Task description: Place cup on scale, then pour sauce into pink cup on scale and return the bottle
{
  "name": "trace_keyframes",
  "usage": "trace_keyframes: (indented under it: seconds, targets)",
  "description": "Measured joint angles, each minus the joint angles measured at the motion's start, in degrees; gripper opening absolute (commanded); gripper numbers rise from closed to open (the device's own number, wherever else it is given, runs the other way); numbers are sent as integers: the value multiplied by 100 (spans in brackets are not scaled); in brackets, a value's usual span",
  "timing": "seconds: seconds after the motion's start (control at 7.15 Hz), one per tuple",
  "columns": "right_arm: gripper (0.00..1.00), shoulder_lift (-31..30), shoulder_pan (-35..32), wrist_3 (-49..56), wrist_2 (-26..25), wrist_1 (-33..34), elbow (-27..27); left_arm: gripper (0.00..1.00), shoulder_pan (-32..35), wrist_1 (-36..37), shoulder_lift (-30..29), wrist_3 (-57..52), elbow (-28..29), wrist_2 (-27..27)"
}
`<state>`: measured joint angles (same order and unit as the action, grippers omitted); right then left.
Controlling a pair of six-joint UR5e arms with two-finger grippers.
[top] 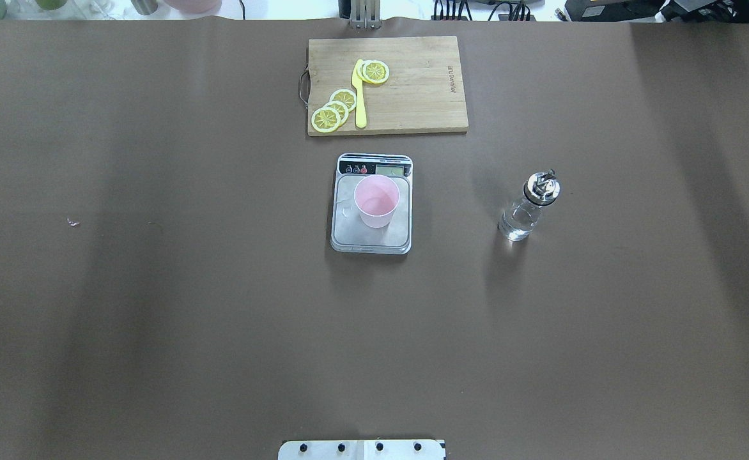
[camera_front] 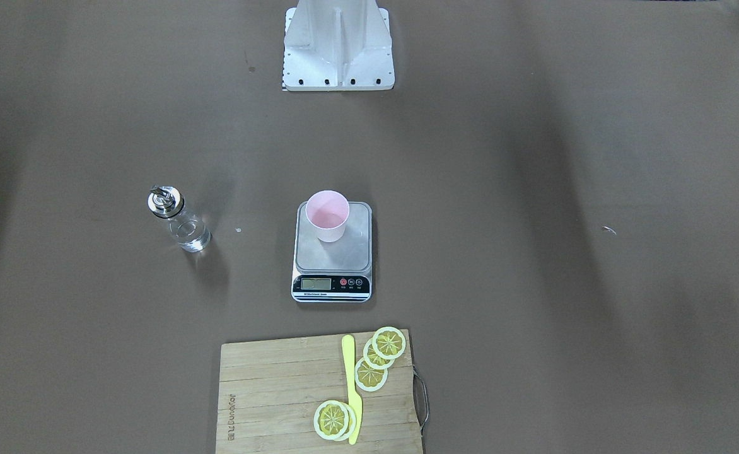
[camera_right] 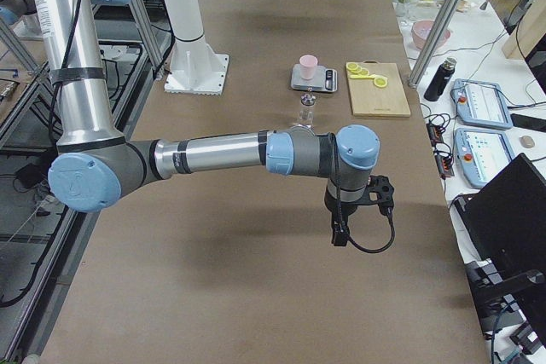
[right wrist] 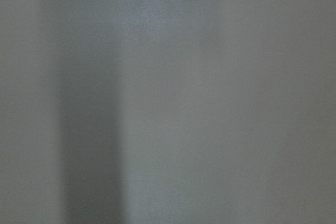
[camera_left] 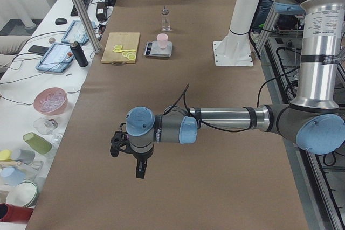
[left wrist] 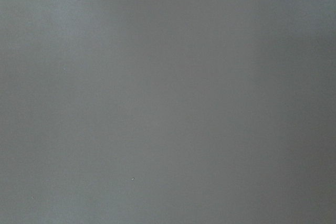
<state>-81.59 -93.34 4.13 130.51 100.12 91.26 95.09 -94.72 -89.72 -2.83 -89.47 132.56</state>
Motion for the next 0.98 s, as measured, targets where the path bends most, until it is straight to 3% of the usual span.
trace_keyframes:
  seconds: [0.98]
  targets:
    - [100,-13,66,-3,8,2,-26,100,-15,-81,20,9,155,17]
